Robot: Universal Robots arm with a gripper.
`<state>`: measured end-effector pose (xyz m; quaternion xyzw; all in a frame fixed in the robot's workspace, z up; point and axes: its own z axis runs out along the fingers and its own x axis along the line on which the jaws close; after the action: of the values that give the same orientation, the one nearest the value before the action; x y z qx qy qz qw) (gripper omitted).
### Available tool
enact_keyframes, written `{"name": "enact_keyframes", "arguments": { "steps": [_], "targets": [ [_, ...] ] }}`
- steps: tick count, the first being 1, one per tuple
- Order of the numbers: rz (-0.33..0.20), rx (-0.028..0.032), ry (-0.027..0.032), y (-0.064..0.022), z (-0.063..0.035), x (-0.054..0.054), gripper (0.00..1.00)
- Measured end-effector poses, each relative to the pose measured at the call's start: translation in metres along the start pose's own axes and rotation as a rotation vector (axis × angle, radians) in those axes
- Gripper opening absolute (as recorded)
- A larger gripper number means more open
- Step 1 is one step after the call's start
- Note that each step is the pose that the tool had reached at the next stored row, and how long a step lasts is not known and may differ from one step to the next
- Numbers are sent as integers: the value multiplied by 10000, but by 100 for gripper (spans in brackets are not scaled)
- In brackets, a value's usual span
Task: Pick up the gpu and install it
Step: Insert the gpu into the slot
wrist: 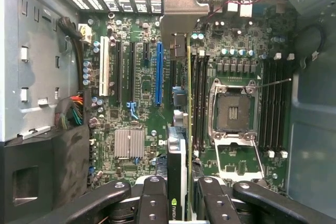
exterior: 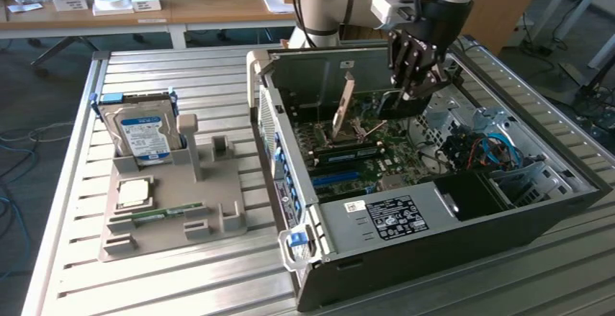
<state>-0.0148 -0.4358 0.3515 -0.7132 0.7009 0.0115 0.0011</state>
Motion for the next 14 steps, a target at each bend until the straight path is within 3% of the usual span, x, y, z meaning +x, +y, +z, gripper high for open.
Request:
{"name": "enact_keyframes", "arguments": {
  "steps": [5, 11, 14],
  "targets": [
    [0, 13, -4, 11, 25, 1, 27],
    [-6, 182, 1, 37, 81, 1, 27],
    [-10, 236, 3, 49, 96, 5, 27]
  ]
}}
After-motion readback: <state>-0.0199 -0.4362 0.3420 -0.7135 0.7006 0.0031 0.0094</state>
